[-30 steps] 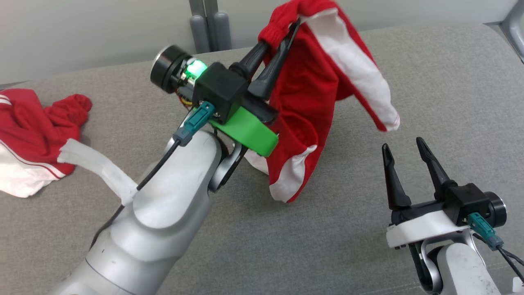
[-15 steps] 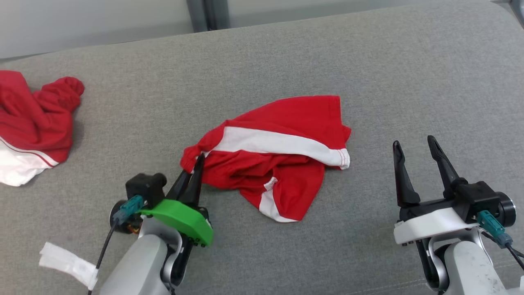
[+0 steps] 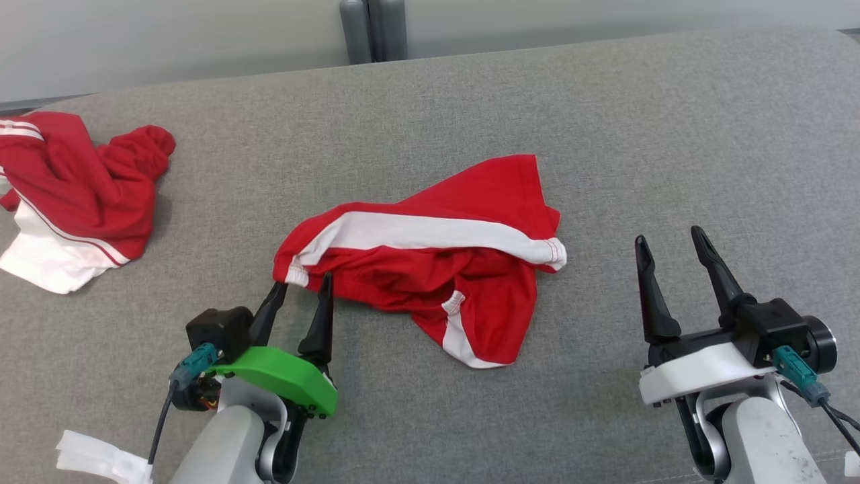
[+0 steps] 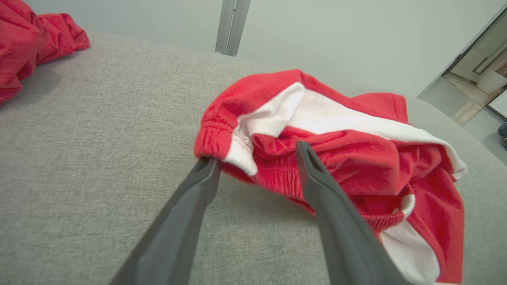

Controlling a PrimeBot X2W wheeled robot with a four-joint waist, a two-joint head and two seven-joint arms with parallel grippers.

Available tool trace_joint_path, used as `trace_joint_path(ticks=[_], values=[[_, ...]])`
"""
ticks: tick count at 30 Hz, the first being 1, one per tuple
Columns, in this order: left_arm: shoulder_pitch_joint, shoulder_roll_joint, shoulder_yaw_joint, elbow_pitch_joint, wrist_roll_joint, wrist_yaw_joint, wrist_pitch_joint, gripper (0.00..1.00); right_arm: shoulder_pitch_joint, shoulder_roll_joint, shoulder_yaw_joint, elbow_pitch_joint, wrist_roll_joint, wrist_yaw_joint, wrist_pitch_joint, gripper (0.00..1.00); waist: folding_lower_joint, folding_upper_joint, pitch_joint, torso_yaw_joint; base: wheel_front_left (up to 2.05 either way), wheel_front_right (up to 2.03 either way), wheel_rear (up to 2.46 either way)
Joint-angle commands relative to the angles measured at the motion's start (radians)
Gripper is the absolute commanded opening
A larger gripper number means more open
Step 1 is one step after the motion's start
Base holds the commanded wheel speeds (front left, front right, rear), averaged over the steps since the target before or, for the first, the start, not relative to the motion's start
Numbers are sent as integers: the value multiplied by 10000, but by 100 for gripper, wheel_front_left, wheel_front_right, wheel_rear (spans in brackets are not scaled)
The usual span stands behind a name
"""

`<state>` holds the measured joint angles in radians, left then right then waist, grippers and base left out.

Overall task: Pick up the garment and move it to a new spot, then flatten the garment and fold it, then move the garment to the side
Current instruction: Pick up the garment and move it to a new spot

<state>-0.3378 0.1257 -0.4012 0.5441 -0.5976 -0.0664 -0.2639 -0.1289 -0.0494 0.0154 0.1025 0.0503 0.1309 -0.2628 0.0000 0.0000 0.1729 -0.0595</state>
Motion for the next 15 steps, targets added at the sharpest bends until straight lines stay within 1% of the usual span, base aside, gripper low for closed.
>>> trace_joint_path(ticks=[1,10,15], values=[[246,31,103,-55,238,-60,-7,100,-34,-18,21,45,-52,-3,-32,100,0,0,-96,20,0,0,0],[1263,63,1055,-1036,932,-161,-6,100,242,-18,35,169,-102,-3,-32,100,0,0,-762,219,0,0,0],[2206,-119,1739,-1852,1294,-143,-5,100,446,-18,98,258,-123,-3,-31,100,0,0,-1304,319,0,0,0]])
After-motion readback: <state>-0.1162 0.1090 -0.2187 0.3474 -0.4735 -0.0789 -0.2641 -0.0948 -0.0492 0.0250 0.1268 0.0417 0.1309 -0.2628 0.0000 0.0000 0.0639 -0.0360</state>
